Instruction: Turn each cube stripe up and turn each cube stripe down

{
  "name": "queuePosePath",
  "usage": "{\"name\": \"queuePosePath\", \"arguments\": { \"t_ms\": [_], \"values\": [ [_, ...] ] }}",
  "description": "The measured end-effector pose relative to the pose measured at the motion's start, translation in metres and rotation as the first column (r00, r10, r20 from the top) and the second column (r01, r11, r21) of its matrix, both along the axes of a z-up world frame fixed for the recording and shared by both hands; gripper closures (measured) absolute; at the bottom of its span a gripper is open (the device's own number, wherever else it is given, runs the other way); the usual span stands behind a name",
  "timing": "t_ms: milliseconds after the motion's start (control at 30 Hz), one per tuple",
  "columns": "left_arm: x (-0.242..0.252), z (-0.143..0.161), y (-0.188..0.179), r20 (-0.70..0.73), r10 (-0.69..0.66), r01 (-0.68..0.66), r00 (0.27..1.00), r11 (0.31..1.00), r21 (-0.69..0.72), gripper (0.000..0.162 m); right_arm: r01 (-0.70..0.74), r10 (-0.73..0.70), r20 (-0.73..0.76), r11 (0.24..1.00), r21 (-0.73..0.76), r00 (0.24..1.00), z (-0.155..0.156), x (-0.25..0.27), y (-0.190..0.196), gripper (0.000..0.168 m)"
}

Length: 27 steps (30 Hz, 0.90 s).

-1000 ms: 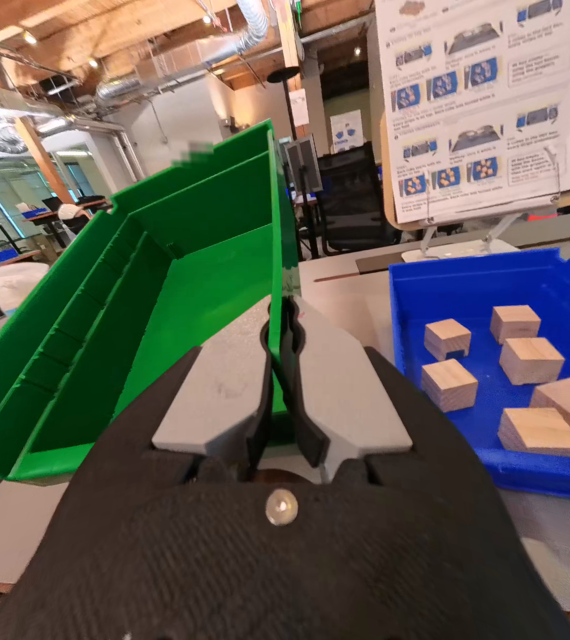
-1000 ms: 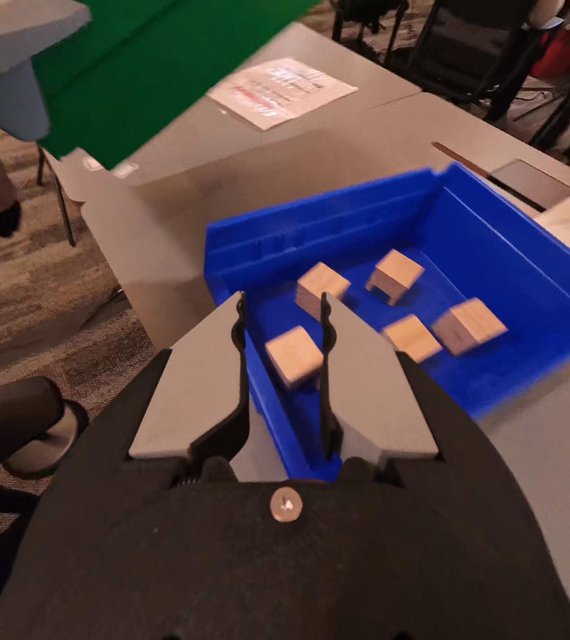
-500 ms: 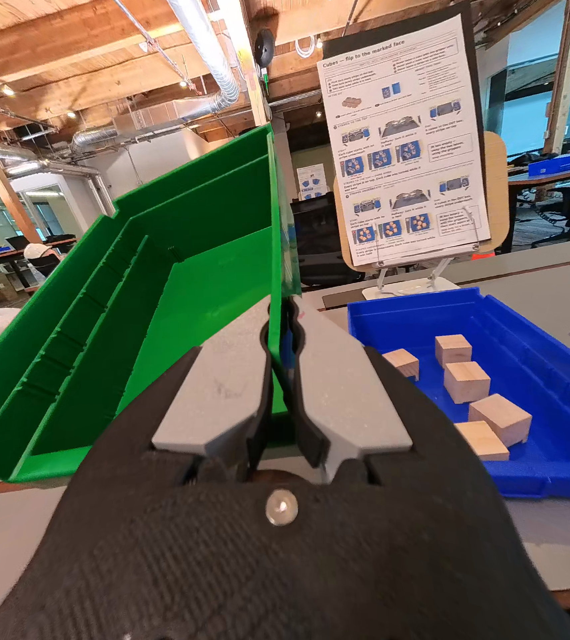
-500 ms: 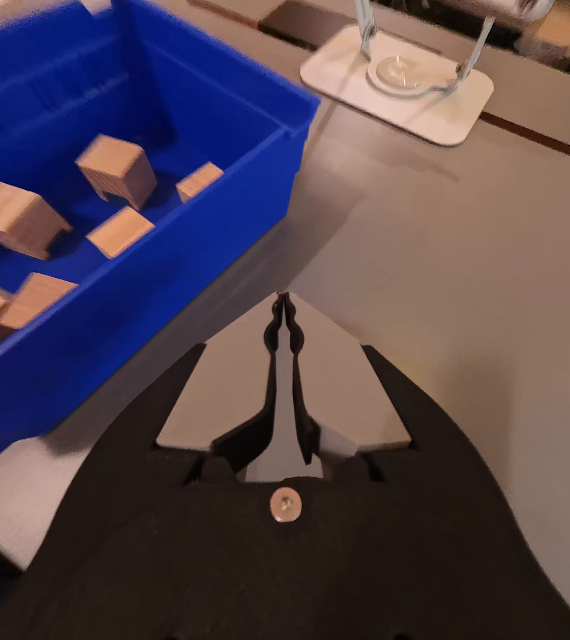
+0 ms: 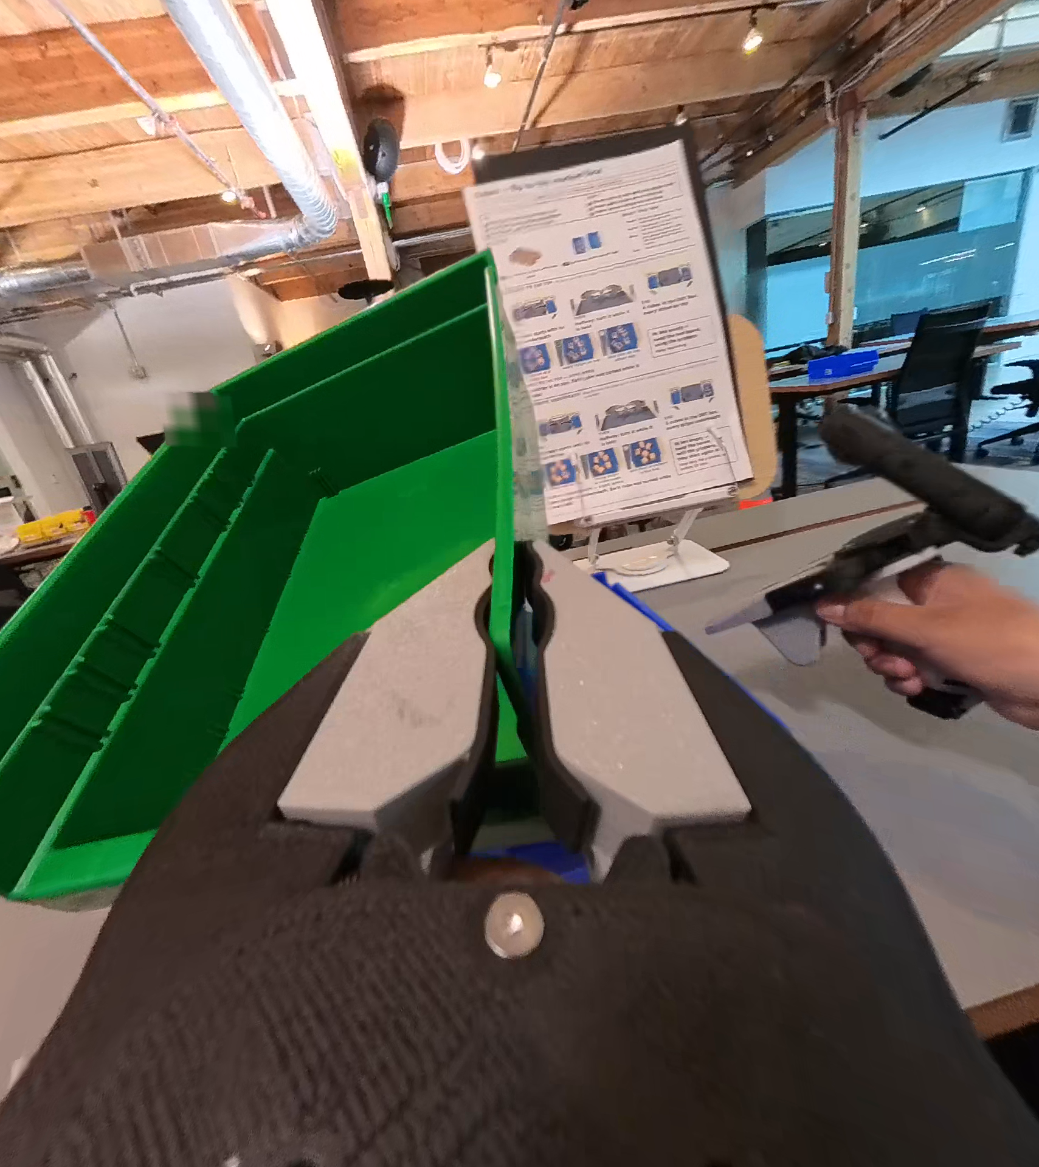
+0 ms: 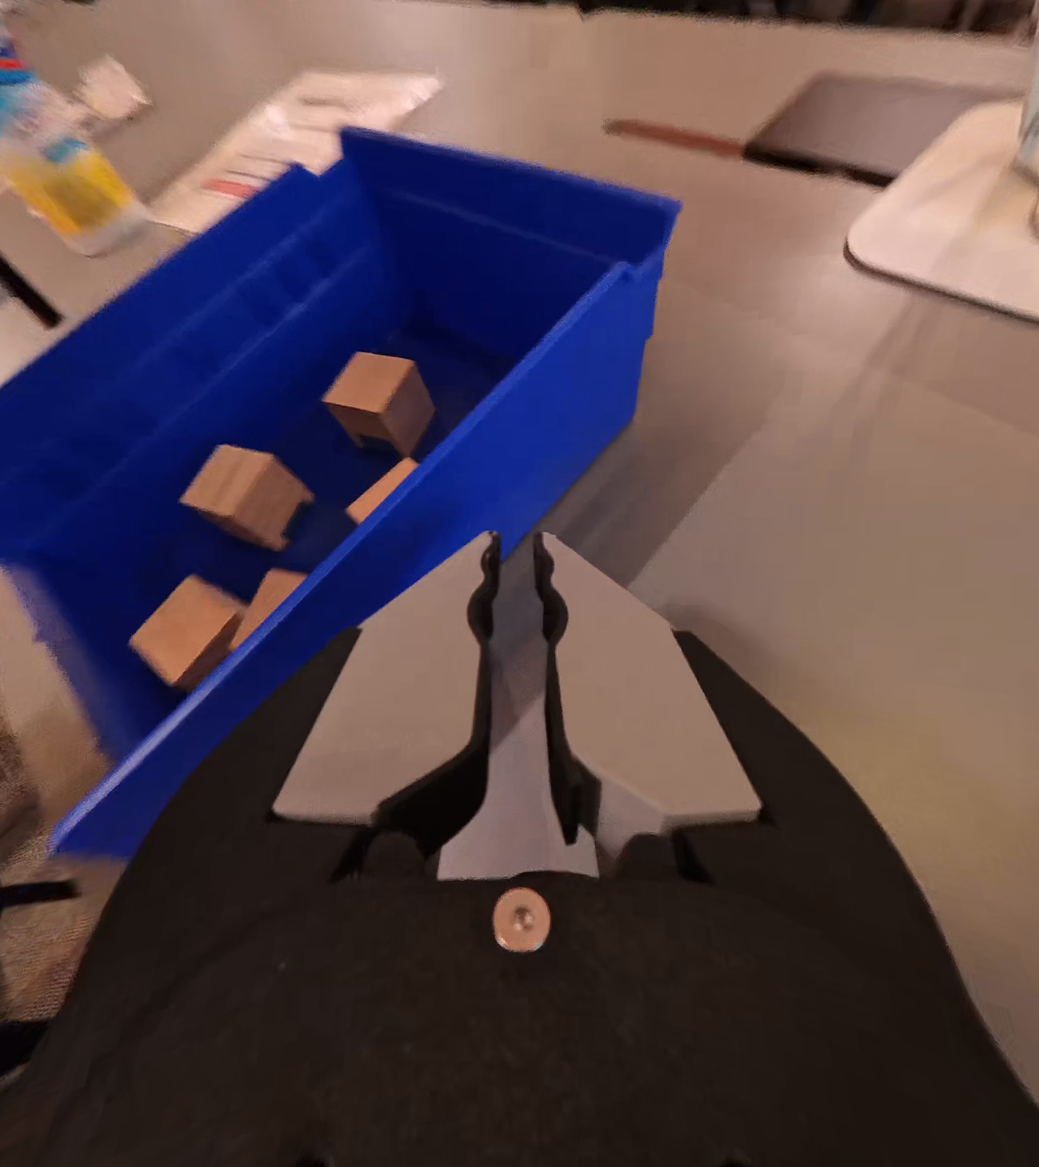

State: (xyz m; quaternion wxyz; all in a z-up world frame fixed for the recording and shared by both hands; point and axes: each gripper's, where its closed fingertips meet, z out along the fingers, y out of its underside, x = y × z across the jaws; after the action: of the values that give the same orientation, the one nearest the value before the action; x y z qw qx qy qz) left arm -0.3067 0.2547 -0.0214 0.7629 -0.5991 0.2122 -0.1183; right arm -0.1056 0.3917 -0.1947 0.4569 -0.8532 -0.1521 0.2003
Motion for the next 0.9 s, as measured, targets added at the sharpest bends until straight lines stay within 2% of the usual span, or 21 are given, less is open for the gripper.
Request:
{"name": "queuePosePath", "arguments": {
  "t_ms": [33,133,233,300,367,467,600,700,800,900],
  "values": [
    [0.007,0.003,-0.006,-0.007,-0.02,0.02,1.0,1.0,0.015,0.162,-0.021,0.021,0.006,0.999,0.036,1.0,0.009,0.005,-0.016,0.159],
    [0.038,0.012,-0.031,-0.022,-0.114,0.115,0.993,0.991,0.063,0.162,-0.05,0.041,0.062,0.988,0.147,0.997,0.035,0.039,-0.073,0.155],
    [0.09,0.014,-0.063,-0.09,-0.232,0.241,0.969,0.965,0.105,0.162,-0.078,0.061,0.081,0.969,0.234,0.995,0.057,0.082,-0.133,0.153],
    [0.134,0.008,-0.085,-0.146,-0.317,0.334,0.937,0.936,0.112,0.162,-0.088,0.072,0.083,0.975,0.202,0.994,0.068,0.111,-0.164,0.149],
    [0.179,-0.004,-0.1,-0.166,-0.412,0.43,0.896,0.898,0.091,0.161,-0.01,-0.006,0.082,0.981,0.196,0.997,0.081,0.148,-0.184,0.147],
    [0.244,-0.033,-0.105,-0.178,-0.509,0.517,0.842,0.856,-0.002,0.161,0.12,-0.129,0.017,0.955,0.272,0.991,0.099,0.196,-0.212,0.146],
    [0.318,-0.084,-0.089,-0.207,-0.539,0.523,0.816,0.842,-0.131,0.161,0.151,-0.132,-0.108,0.968,0.201,0.985,0.101,0.219,-0.232,0.135],
    [0.359,-0.115,-0.069,-0.186,-0.538,0.498,0.822,0.838,-0.223,0.16,0.194,-0.172,-0.108,0.951,0.241,0.979,0.106,0.229,-0.228,0.133],
    [0.392,-0.145,-0.054,-0.165,-0.548,0.481,0.82,0.817,-0.319,0.16,0.145,-0.119,-0.123,0.961,0.237,0.985,0.104,0.216,-0.223,0.129],
    [0.417,-0.177,-0.057,-0.245,-0.564,0.465,0.788,0.807,-0.364,0.161,0.1,-0.083,-0.089,0.974,0.203,0.993,0.091,0.203,-0.218,0.127]
  ]
}}
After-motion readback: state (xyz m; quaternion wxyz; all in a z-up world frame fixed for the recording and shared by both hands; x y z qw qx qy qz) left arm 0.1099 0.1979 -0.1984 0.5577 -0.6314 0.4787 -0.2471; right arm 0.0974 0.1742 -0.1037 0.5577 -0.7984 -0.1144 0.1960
